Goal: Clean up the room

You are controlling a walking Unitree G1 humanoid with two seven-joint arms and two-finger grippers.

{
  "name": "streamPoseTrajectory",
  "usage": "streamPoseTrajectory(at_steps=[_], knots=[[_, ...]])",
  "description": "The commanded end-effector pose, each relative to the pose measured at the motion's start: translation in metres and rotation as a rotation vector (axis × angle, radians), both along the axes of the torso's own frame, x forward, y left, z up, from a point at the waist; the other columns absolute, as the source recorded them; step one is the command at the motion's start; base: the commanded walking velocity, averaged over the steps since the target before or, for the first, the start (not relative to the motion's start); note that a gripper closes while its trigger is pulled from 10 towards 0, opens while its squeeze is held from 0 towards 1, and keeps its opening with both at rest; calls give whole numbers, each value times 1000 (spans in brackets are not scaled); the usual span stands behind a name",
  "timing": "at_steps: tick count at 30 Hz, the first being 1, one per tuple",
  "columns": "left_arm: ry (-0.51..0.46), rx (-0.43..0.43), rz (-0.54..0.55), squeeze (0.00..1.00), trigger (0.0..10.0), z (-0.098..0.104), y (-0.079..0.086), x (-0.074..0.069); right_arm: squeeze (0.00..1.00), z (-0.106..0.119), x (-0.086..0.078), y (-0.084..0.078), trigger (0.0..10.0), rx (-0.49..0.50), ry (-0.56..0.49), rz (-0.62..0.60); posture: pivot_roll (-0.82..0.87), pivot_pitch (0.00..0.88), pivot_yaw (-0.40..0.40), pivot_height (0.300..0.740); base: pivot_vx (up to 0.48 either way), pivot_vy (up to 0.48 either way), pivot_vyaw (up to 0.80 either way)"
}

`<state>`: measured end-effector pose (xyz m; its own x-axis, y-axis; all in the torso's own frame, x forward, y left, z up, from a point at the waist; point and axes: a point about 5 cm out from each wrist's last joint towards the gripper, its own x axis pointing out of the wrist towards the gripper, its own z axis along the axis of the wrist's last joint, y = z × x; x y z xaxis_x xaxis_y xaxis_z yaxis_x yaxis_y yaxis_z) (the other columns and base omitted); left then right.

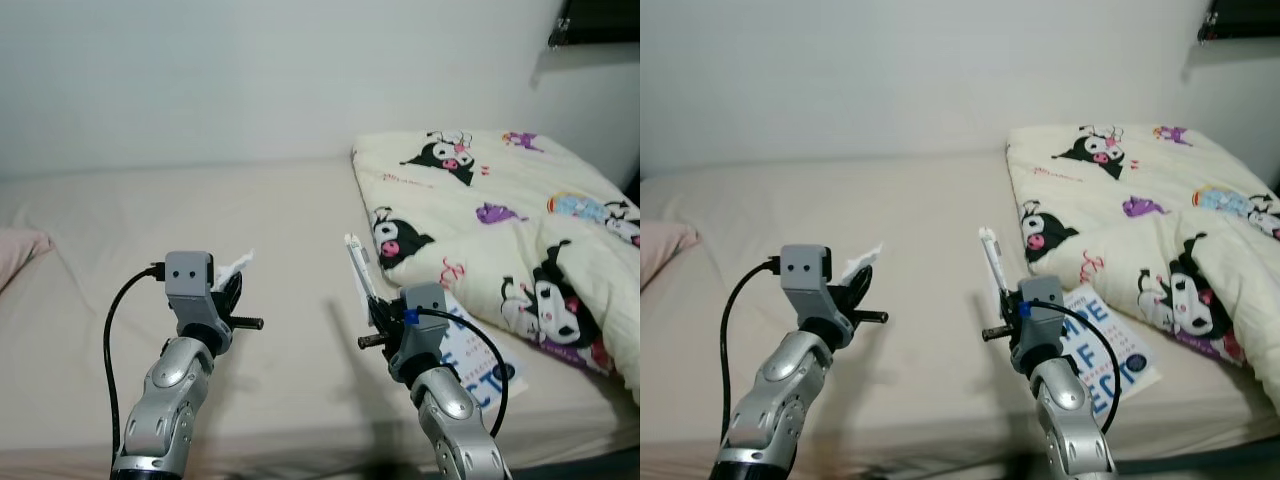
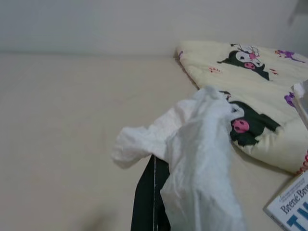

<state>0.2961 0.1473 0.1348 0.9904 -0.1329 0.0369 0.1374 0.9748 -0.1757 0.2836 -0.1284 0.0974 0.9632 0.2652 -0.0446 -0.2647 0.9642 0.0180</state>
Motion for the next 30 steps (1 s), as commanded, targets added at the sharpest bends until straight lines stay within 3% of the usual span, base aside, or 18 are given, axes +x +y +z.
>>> streamPoseTrajectory(at_steps=[1,12,30], knots=[[9,24,23,0,10000,-2,2,0,0,-1,1,1,10000,-2,1,3,32,0,7,688,0,0,0],[-8,20,45,0,10000,0,4,1,0,-1,2,3,10000,-5,7,14,39,0,3,740,0,0,0],[9,32,54,0,10000,-3,5,0,0,-9,6,-4,10000,-70,49,5,40,0,-1,740,0,0,0]])
